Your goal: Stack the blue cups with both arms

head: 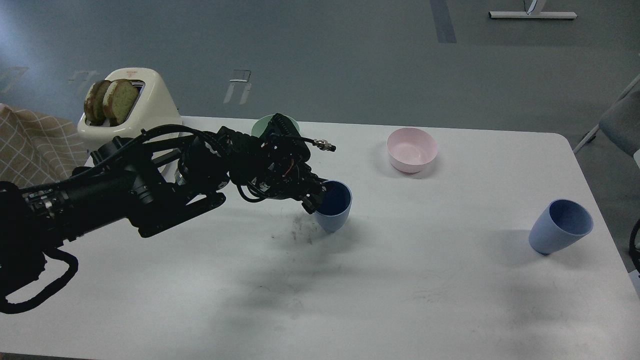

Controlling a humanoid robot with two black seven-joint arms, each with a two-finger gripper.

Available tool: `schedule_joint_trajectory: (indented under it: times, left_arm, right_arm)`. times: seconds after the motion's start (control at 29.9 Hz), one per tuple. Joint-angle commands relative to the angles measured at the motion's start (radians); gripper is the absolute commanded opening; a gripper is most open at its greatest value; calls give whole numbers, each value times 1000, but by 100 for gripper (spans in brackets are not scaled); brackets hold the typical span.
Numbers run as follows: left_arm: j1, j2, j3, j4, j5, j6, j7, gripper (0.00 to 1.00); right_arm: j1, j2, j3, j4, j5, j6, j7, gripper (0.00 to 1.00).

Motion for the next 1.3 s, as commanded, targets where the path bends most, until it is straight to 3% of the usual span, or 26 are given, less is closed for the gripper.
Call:
schedule_joint_trajectory:
  times: [0.0,0.17,0.5,0.6,0.63,0.67,0.84,1.0,1.14,1.27]
  left_arm:
    - [1,1,0,-1,-1,0,-9,0]
    - [9,3,1,1,-3,0,-9,0]
    - [6,3,1,4,-6,0,-7,16]
    - [7,3,1,4,-6,0,-7,36]
    - [7,3,0,4,-6,0,-7,51]
    - [6,3,-2,4,-6,0,-7,60]
    - [-3,4,-5,4,-47,0,-6,64]
    - [-51,58,-48,4,-154,0,-3,81]
    - [-52,118,-170,4,-346,0,5,92]
    - [21,171,-286,21,-585,0,8,96]
  right_arm:
    - [-1,-1,0,-1,0,0,0,100]
    - [-2,0,0,-2,0,0,0,100]
    - [-7,4,0,-2,0,0,2,100]
    - [-12,3,0,-4,0,0,2,100]
    - [-12,2,0,-4,0,0,2,100]
    - [-13,2,0,-5,0,0,2,100]
    - [-19,2,0,-7,0,0,2,100]
    - [-27,0,1,-5,0,0,2,100]
    - [-47,-12,-11,11,-3,0,2,100]
    - [-79,-62,-32,80,-29,0,2,100]
